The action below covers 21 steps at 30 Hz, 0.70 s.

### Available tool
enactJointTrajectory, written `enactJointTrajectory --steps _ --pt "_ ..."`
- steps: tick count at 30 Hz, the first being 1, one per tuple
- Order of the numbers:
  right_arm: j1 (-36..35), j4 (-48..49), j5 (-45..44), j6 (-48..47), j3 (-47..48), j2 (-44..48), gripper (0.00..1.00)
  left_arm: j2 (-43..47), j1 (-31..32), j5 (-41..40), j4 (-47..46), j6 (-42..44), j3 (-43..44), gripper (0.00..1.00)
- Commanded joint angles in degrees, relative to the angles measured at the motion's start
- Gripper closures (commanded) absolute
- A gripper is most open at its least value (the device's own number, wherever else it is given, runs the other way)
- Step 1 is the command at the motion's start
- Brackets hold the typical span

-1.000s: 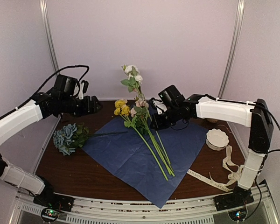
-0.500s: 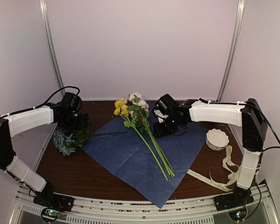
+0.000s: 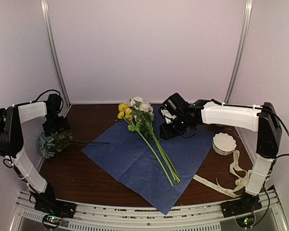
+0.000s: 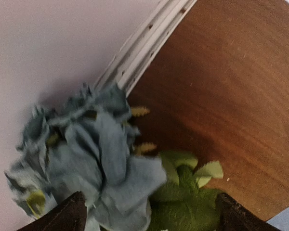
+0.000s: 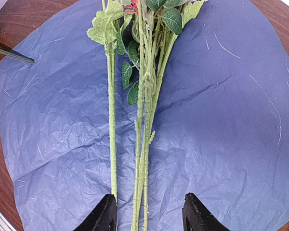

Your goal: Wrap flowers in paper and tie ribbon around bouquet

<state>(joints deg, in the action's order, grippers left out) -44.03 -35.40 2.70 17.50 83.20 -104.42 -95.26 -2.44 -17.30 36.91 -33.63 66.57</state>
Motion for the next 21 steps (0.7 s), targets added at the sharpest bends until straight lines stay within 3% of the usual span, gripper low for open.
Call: enactJointTrajectory --steps 1,4,6,13,21 --pt "-0.2 -1.0 -1.6 -1.1 -0.6 2.4 0.52 -2.6 2.4 -2.2 6.7 10.5 11.2 0.06" --pt "-0.2 -1.0 -1.6 -1.1 -0.5 2.5 0.52 -0.3 7.1 -5.6 7.7 9.4 11.7 0.06" --pt "-0.2 -1.0 -1.2 -1.2 -0.4 2.4 0.52 2.4 9.9 -5.5 7.4 4.3 9.0 0.06" --pt "-0.2 -1.4 -0.4 -1.8 -0.1 1.2 0.52 8.6 16.2 3.9 -7.3 -17.6 -9.4 0.1" --pt "-0.2 -1.3 -0.8 -2.3 -0.6 1.4 0.52 -1.9 16.2 3.3 -4.2 -19.6 -2.7 0.02"
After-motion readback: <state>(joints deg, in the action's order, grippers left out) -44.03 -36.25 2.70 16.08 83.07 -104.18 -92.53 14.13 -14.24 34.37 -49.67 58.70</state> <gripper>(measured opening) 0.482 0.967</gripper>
